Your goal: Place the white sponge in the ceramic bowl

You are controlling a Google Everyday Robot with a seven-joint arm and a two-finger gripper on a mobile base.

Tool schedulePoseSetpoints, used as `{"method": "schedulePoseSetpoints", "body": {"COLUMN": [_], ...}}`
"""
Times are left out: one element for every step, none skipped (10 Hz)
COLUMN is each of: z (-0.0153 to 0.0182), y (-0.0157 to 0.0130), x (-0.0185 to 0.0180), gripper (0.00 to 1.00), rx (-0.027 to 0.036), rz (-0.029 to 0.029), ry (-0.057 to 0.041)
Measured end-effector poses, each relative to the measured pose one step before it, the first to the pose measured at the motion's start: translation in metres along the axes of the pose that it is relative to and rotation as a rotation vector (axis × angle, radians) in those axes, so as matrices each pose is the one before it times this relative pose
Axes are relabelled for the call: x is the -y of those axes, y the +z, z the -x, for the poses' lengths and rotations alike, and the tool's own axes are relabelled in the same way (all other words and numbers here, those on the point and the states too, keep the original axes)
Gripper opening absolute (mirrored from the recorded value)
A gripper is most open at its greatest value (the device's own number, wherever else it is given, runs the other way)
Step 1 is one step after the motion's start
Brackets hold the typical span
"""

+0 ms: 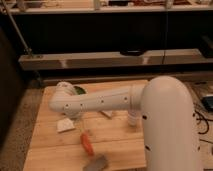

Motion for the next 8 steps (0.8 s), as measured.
{"method": "schedulePoseSetpoints", "body": {"z": [-0.00555,-0.00397,-0.00411,-0.00510,-0.00285,-0.00009,0.00062,-0.00050], "y": [0.00046,0.00008,0.00035,-0.00108,0.00055,0.00101,0.00047,0.00064], "x": [0.00234,0.00051,0.00055,0.00026,0.00024,0.00049,0.00035,0.00046], "gripper": [0.80,0.80,0.80,0.80,0.80,0.80,0.80,0.80], "rx": [0.00304,0.00638,0.00843,0.00176,0.00430,0.00506,0.00405,0.00364], "rz": [0.00059,-0.00317,-0.00251,0.00124,-0.00143,-0.00255,-0.00329,-0.00355], "ry": [-0.02479,-0.02323,-0.03084,-0.02980,-0.01424,-0.00613,-0.00533,-0.00845]}}
